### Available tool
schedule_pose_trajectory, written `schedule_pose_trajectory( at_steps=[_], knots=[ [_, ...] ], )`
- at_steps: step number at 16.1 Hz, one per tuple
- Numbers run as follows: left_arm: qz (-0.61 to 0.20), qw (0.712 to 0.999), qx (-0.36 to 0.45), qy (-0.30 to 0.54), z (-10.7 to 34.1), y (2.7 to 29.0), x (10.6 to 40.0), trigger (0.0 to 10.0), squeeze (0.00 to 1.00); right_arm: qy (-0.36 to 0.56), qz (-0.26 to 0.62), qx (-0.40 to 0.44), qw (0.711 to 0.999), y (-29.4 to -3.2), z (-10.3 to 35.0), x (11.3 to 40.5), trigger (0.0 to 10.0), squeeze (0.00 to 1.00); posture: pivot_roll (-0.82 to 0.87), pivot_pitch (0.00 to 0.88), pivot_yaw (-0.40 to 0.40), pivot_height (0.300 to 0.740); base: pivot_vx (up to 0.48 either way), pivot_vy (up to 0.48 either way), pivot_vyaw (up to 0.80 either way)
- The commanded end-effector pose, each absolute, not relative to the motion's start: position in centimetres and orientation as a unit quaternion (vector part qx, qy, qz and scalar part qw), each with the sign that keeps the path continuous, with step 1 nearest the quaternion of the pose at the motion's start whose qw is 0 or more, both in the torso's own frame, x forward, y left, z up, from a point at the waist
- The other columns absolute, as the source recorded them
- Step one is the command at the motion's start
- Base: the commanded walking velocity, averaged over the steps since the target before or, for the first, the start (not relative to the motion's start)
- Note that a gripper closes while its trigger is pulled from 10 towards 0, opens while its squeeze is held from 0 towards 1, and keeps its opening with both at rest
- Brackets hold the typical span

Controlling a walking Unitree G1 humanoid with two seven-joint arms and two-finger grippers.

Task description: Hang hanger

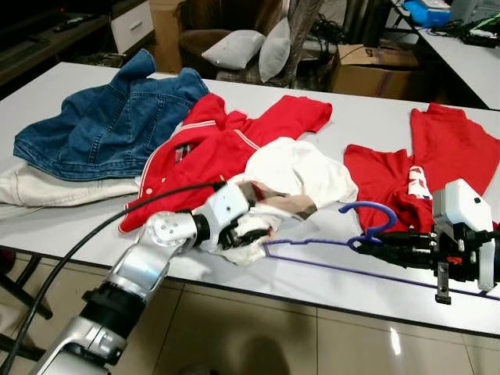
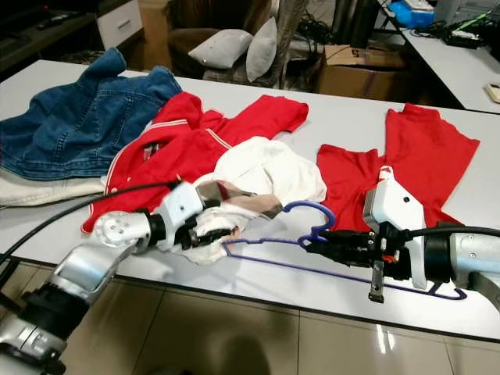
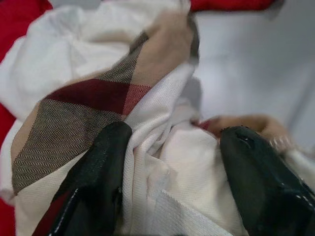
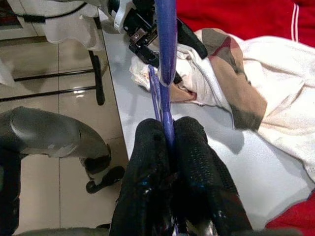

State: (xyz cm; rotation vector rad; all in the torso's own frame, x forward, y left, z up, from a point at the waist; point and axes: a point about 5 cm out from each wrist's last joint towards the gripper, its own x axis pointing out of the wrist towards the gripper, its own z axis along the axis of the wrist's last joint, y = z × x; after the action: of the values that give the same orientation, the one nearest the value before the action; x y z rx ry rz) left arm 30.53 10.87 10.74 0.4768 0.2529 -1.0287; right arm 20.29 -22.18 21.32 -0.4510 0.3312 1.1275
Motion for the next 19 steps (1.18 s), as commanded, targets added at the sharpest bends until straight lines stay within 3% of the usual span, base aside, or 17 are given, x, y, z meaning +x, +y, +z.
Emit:
schedule_pose_trajectory(
  at_steps=[1, 2, 3, 4, 7, 9, 13, 15, 19],
  knots=[
    [-0.485, 0.834, 0.233, 0.121, 10.8, 11.1, 30.8, 4.9, 0.0, 0.159, 0.517, -0.224, 0.81, -22.6, 21.6, 20.3, 10.0, 0.0, -0.04, 0.0, 0.015, 0.74, 0.0, 0.0, 0.0],
    [-0.486, 0.837, 0.221, 0.12, 11.0, 11.2, 30.8, 4.9, 0.0, 0.162, 0.516, -0.225, 0.81, -22.6, 21.5, 20.3, 10.0, 0.0, -0.04, 0.0, 0.015, 0.74, 0.0, 0.0, 0.0],
    [-0.491, 0.841, 0.194, 0.122, 11.3, 11.7, 30.7, 2.1, 0.0, 0.168, 0.512, -0.224, 0.812, -22.7, 21.3, 20.2, 10.0, 0.0, -0.03, 0.0, 0.021, 0.74, 0.0, 0.0, 0.0],
    [-0.493, 0.839, 0.189, 0.132, 11.2, 12.4, 30.5, 0.0, 0.0, 0.172, 0.505, -0.227, 0.815, -22.8, 21.0, 20.2, 10.0, 0.0, -0.03, 0.0, 0.023, 0.74, 0.0, 0.0, 0.0],
    [-0.442, 0.846, 0.233, 0.188, 9.5, 14.1, 31.3, 0.0, 0.0, 0.162, 0.504, -0.221, 0.819, -22.5, 21.1, 20.3, 10.0, 0.0, -0.03, 0.0, 0.03, 0.74, 0.0, 0.0, 0.0],
    [-0.431, 0.864, 0.174, 0.193, 9.8, 13.9, 31.6, 0.0, 0.0, 0.157, 0.499, -0.221, 0.823, -22.6, 21.3, 20.4, 10.0, 0.0, -0.03, 0.0, 0.032, 0.74, 0.0, 0.0, 0.0],
    [-0.422, 0.871, 0.144, 0.205, 9.6, 14.2, 31.8, 0.0, 0.0, 0.156, 0.493, -0.223, 0.826, -22.7, 21.2, 20.4, 10.0, 0.0, -0.04, 0.0, 0.033, 0.74, 0.0, 0.0, 0.0],
    [-0.412, 0.88, 0.132, 0.194, 10.0, 14.2, 32.1, 0.0, 0.0, 0.154, 0.492, -0.223, 0.828, -22.7, 21.3, 20.5, 10.0, 0.0, -0.03, 0.0, 0.033, 0.74, 0.0, 0.0, 0.0],
    [-0.354, 0.933, 0.029, 0.063, 16.4, 14.4, 34.8, 0.0, 0.0, 0.169, 0.49, -0.227, 0.825, -22.9, 21.0, 20.3, 10.0, 0.0, -0.03, 0.0, 0.029, 0.74, 0.0, 0.0, 0.0]
  ],
)
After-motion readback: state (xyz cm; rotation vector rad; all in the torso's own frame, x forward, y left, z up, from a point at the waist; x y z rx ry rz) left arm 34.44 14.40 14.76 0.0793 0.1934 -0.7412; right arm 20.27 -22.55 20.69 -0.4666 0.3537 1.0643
